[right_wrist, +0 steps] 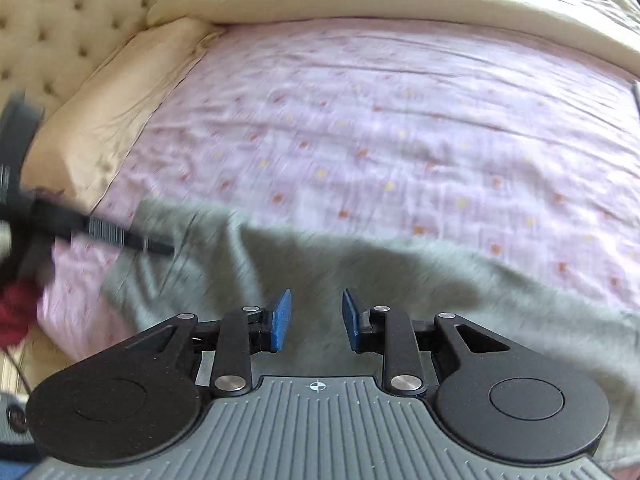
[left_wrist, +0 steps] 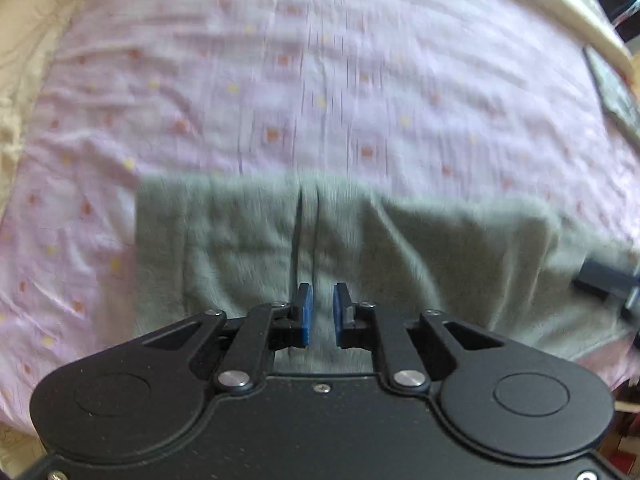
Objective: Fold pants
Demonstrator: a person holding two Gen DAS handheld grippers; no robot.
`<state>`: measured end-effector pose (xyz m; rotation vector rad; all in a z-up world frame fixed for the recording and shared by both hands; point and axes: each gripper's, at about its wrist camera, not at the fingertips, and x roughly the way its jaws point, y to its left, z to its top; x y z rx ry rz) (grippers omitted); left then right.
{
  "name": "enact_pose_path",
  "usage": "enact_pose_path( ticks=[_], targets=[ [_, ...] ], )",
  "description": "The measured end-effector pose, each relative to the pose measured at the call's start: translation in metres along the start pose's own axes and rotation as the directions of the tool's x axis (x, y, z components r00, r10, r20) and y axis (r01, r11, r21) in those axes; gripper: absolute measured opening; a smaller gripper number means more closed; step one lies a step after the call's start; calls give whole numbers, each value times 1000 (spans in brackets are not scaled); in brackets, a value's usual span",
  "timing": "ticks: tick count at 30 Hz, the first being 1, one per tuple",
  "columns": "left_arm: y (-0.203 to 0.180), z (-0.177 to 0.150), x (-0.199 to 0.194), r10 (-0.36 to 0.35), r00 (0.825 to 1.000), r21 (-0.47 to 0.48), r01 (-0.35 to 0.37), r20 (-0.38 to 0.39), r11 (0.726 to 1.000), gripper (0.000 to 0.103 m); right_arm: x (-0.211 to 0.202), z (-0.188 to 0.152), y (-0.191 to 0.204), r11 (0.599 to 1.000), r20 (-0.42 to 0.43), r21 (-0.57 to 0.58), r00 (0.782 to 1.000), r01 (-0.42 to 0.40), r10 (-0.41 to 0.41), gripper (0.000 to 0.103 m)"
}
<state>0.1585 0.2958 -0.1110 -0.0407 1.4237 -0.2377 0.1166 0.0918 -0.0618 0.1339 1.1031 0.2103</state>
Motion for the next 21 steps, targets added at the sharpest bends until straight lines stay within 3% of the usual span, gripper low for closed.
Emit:
enact_pose_path(
  ticks=[4, 9, 11, 16, 21],
  targets=[
    [14, -38, 39, 71, 985, -35, -78, -155, 996, 18, 26, 30, -20, 999, -11, -36, 1000, 13, -13, 28],
    [23, -51, 30, 65, 989, -84, -77, -134, 993, 17, 71, 46, -21, 994, -79, -109, 997, -1, -8, 28],
    [23, -46, 18, 83, 991, -96, -93, -104, 991, 17, 85, 39, -20, 993, -139, -111, 990, -37, 21, 28],
    [18, -13, -24, 86, 994, -123, -77, 73, 989, 17, 91, -13, -6, 979, -262, -168, 963, -118, 71, 29],
    [0, 42, -16, 88, 986, -130, -69, 141, 989, 26, 88, -31, -1, 974, -245, -202, 968, -105, 54, 30]
  ],
)
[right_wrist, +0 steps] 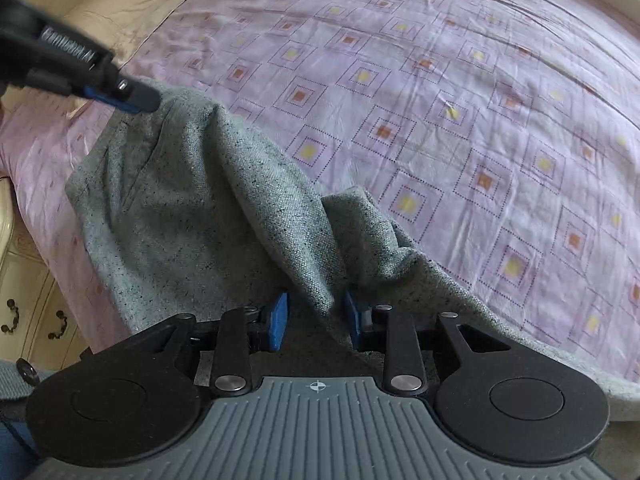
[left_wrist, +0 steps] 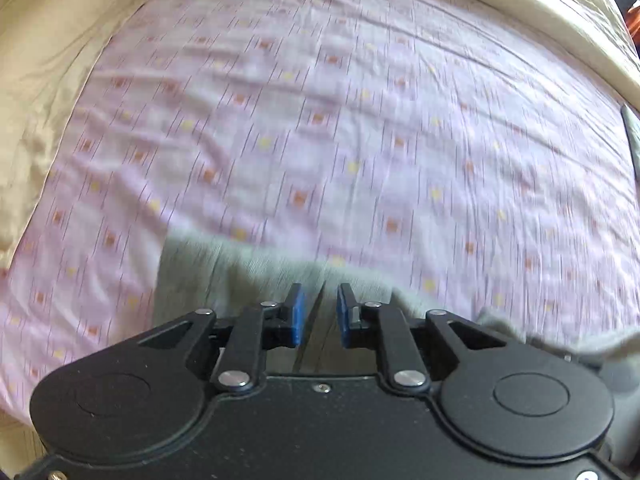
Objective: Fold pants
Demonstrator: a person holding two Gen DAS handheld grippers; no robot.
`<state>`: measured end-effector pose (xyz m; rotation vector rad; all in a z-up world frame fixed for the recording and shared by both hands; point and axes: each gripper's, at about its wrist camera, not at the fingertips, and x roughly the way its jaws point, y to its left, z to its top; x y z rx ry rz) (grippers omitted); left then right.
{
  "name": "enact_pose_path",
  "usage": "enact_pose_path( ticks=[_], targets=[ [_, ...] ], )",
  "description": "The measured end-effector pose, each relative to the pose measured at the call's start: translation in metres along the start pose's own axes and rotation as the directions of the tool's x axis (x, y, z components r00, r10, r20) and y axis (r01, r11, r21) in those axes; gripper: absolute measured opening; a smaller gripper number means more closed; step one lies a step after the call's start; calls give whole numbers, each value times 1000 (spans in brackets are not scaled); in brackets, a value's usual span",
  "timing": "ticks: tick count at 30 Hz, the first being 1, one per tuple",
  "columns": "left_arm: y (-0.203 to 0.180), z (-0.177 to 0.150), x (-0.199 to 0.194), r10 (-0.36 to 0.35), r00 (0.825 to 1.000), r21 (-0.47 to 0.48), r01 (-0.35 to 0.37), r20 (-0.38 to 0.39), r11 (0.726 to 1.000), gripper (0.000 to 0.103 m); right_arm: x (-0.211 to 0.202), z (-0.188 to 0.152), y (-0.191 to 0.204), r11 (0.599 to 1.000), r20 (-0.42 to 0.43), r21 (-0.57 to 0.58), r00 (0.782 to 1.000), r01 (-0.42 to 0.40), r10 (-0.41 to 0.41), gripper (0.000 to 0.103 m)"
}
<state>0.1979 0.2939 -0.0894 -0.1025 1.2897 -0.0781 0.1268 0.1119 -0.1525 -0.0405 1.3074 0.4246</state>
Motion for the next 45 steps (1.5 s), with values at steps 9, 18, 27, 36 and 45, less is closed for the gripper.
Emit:
enact_pose_path(
  ticks=[9, 18, 27, 36, 45],
  targets=[
    [-53, -8, 40, -47, 994, 125, 59, -100, 990, 29, -5, 1, -13, 998, 16, 40, 999, -49, 49, 30],
    [-46, -57, 30, -51, 998, 189, 57, -39, 980, 29, -41, 3, -20, 992, 79, 29, 990, -122, 120, 29],
    [-49, -61, 30, -39, 999, 200, 38, 4, 979, 29, -40, 77, -41, 988, 145, 30, 978, -153, 148, 30],
    [-46, -78, 20, -39, 998, 258, 28, 39, 966, 29, 11, 66, -31, 981, -117, -34, 976, -191, 186, 30],
    [-30, -76, 1, 39, 991, 261, -72, 130, 963, 42, -37, 80, -65, 953, 207, 202, 961, -226, 184, 2]
  ],
)
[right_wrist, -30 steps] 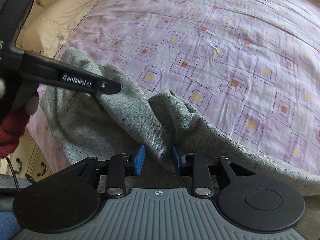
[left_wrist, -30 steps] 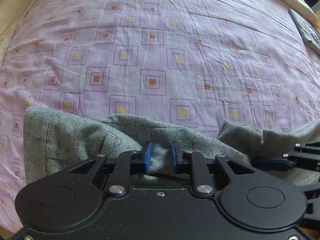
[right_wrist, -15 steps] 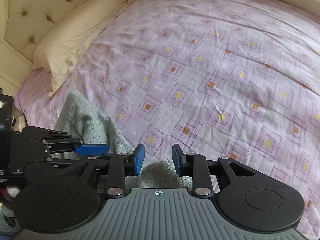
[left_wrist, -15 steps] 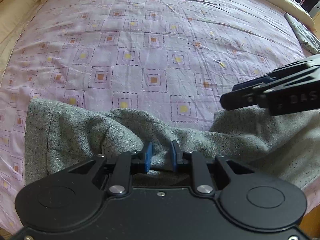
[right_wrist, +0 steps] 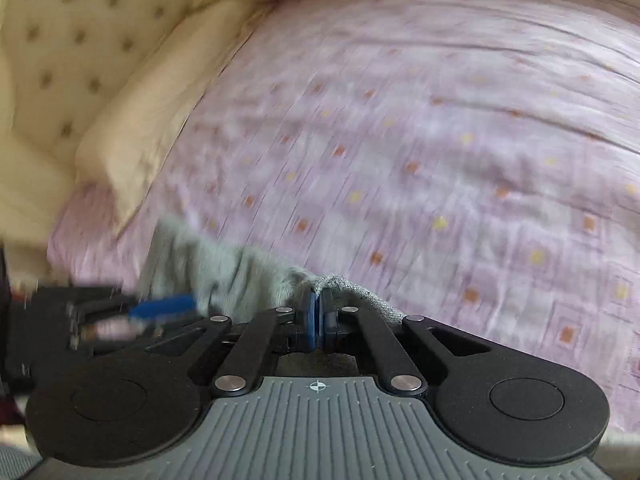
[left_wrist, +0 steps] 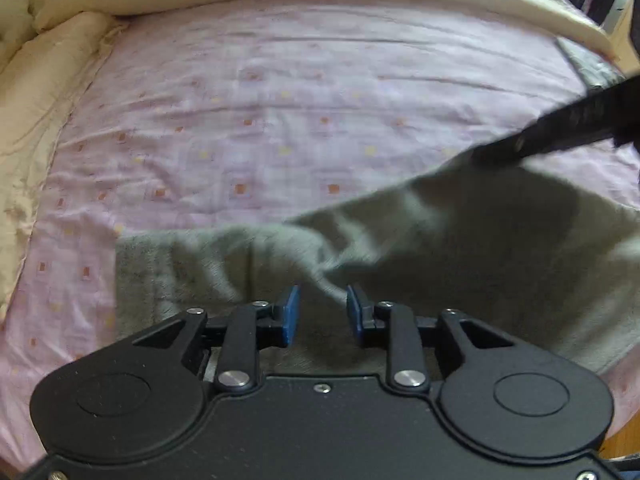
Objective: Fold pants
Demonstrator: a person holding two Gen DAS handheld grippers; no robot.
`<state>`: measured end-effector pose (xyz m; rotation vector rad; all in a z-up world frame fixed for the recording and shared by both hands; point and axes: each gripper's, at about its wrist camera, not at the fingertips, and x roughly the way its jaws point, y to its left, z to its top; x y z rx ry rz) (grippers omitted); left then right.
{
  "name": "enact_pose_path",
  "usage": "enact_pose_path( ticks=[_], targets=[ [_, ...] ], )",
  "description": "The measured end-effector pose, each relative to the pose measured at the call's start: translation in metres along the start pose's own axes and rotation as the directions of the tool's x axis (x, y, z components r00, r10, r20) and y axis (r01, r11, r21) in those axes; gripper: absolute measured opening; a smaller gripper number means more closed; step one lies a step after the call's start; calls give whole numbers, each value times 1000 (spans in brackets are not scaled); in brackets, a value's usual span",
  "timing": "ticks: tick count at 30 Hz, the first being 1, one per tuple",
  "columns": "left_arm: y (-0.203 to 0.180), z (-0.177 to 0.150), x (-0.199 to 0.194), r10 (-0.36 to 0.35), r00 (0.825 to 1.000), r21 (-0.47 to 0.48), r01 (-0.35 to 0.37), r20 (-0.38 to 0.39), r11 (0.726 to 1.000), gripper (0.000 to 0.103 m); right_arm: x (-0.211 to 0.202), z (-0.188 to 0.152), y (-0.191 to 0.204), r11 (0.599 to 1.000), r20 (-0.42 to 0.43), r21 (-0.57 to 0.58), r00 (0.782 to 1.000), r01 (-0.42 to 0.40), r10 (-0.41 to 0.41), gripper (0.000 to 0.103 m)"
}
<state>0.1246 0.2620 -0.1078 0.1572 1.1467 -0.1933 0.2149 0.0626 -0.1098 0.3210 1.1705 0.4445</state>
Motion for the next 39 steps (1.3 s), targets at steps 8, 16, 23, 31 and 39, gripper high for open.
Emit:
enact_pose_path(
  ticks=[8, 16, 23, 31, 39],
  targets=[
    [30, -12, 32, 39, 980, -74, -54, -196, 996, 46, 60, 41, -21, 984, -83, -54, 982, 167, -172, 2],
    [23, 17, 2, -5, 992, -49, -1, -126, 999, 41, 44, 51, -34, 975, 23, 43, 976, 217, -218, 5],
    [42, 33, 31, 105, 988, -71, -114, -115, 991, 42, -16, 7, -31, 975, 102, 30, 969, 221, -223, 5],
    [79, 2, 48, 148, 965, -78, -168, -216, 983, 63, -19, -55, -32, 956, 8, 80, 958, 284, -285, 5],
    [68, 0, 36, 169, 966, -4, -173, -197, 985, 57, 5, -13, -62, 871, 19, 279, 905, 403, -425, 5]
  ],
)
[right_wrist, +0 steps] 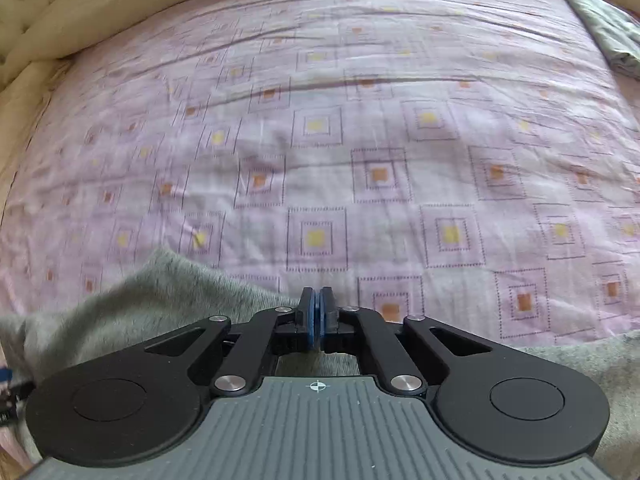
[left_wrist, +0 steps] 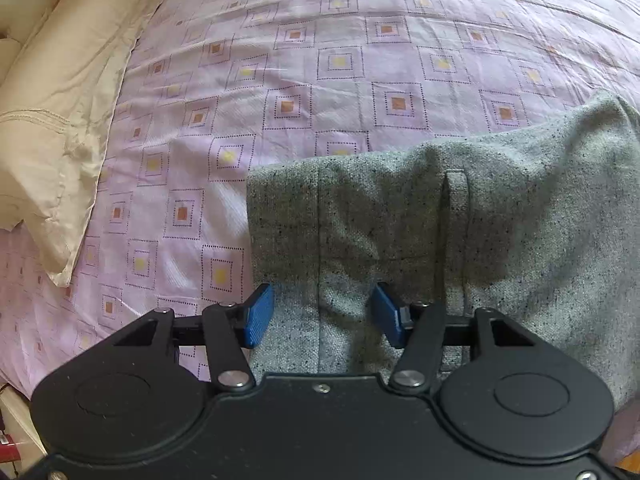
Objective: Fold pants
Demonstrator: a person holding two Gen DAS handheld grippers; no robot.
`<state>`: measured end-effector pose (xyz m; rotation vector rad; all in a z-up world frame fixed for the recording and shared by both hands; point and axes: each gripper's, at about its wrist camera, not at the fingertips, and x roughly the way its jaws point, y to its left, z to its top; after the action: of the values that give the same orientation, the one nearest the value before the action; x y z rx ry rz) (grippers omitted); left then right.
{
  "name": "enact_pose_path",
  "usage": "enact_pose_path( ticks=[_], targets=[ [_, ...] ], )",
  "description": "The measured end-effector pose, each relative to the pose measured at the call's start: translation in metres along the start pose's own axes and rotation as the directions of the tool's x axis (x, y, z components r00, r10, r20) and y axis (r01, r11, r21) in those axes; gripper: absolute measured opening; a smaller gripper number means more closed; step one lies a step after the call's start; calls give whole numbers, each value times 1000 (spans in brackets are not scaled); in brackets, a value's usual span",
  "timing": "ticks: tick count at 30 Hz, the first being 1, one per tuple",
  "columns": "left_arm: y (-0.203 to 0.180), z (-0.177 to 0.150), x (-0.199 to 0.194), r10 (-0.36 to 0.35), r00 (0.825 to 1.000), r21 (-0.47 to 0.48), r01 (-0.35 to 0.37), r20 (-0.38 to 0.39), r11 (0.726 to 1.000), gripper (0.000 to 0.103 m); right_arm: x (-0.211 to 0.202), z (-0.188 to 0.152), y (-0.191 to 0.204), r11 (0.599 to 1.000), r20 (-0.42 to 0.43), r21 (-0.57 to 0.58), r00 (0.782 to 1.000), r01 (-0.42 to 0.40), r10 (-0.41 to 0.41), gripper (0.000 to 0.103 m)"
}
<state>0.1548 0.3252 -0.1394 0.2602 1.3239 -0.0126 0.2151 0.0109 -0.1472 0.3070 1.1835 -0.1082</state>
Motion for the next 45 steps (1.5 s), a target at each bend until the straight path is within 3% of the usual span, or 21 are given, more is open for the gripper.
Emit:
enact_pose_path(
  ticks=[2, 5, 8, 12, 15, 21, 28, 30, 34, 40, 45],
  targets=[
    [-2, -4, -17, -12, 1000, -3, 12, 29, 1000, 51, -15, -5, 3, 999, 33, 12, 999, -34, 34, 5],
    [-12, -15, -37, -83, 993, 12, 83, 87, 997, 53, -44, -38, 12, 995, 43, -56, 995, -88, 90, 5],
    [-29, -31, -38, -130, 989, 60, 125, 75, 990, 55, -50, -85, 19, 989, -35, -113, 995, -94, 91, 5],
    [-43, -54, -20, -103, 995, 99, 101, 18, 990, 56, -43, -152, 13, 996, -193, -92, 981, -22, 4, 5],
    [-46, -60, -23, -97, 995, 127, 93, 22, 987, 56, -60, -174, 1, 999, -180, -20, 983, -29, 25, 5],
    [-44, -55, -38, -127, 992, 69, 125, 24, 990, 54, -111, -167, -45, 994, -17, 105, 1000, 27, -25, 5],
    [-74, -59, -65, -114, 992, -25, 115, 52, 993, 54, -126, -134, -141, 978, 109, 174, 985, 114, -135, 5],
    [-92, -62, -74, -107, 992, -37, 109, 61, 993, 54, -116, -129, -170, 969, 112, 207, 981, 132, -158, 5],
    [-143, -69, -98, -72, 995, -67, 77, 66, 995, 54, -90, -113, -218, 973, 55, 208, 992, 101, -115, 5],
    [-236, -67, -124, -118, 989, -69, 124, 87, 990, 54, -77, -91, -249, 998, 5, 55, 1000, 18, -19, 4],
    [-322, -46, -132, -186, 977, -9, 188, 107, 982, 54, -99, -120, -276, 998, -36, -65, 999, -23, 20, 5]
  ],
)
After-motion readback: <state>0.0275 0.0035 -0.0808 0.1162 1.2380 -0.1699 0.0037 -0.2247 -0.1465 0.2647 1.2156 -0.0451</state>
